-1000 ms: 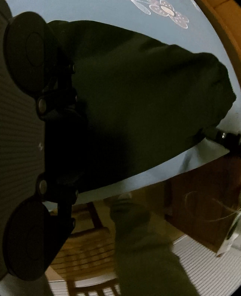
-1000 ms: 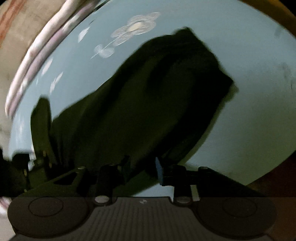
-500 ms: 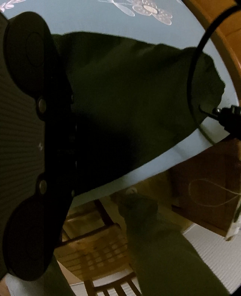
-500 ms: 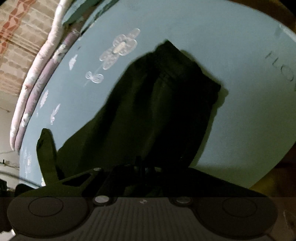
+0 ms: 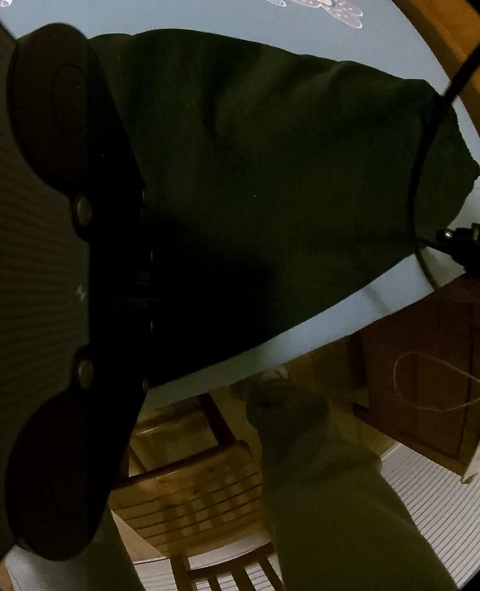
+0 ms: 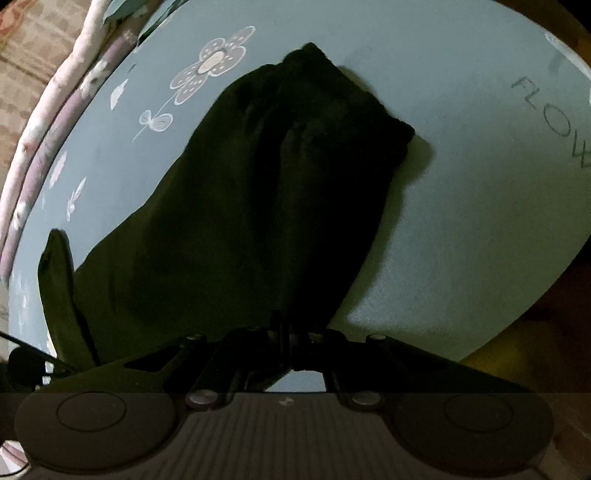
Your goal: Fold clothes
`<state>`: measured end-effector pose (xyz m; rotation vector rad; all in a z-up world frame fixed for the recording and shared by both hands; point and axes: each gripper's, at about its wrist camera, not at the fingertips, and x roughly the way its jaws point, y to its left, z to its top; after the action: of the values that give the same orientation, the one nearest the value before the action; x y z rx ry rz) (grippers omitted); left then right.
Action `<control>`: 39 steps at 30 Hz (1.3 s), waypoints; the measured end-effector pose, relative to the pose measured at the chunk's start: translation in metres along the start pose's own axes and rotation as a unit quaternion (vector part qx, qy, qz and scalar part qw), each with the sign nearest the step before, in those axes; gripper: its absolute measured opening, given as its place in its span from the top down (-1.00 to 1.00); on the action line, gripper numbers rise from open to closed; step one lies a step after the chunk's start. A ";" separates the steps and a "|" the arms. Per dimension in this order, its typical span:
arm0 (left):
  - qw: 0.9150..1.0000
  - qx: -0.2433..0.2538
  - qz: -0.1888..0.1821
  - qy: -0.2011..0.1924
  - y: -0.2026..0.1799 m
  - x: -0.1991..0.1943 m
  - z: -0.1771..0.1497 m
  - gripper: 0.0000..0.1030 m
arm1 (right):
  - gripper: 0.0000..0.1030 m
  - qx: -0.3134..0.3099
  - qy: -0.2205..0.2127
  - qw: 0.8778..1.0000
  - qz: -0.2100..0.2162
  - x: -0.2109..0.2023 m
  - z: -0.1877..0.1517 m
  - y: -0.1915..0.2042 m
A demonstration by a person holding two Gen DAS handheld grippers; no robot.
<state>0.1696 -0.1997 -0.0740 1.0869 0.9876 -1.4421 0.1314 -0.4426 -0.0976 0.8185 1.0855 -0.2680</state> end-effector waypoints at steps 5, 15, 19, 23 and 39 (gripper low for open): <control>1.000 -0.002 0.002 0.003 -0.001 -0.001 -0.002 0.84 | 0.72 0.006 -0.026 1.000 0.012 -0.016 0.005 0.000; 1.000 -0.024 -0.010 -0.016 0.000 -0.008 0.001 0.83 | 0.91 0.013 -0.069 0.997 -0.037 -0.018 0.034 -0.018; 1.000 0.002 -0.009 -0.016 -0.006 -0.001 0.005 0.83 | 0.88 0.004 -0.060 0.997 -0.057 -0.010 0.035 -0.014; 0.999 -0.030 -0.018 -0.028 -0.002 -0.003 0.008 0.76 | 0.68 -0.029 -0.063 0.996 -0.064 -0.025 0.032 0.000; 0.989 -0.098 0.064 -0.092 -0.056 -0.046 -0.012 0.02 | 0.67 -0.418 0.037 0.906 -0.052 0.039 -0.051 0.128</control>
<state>0.1187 -0.1691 -0.0309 0.8431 0.8900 -1.2865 0.1878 -0.3114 -0.0837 -0.0017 1.1733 0.1516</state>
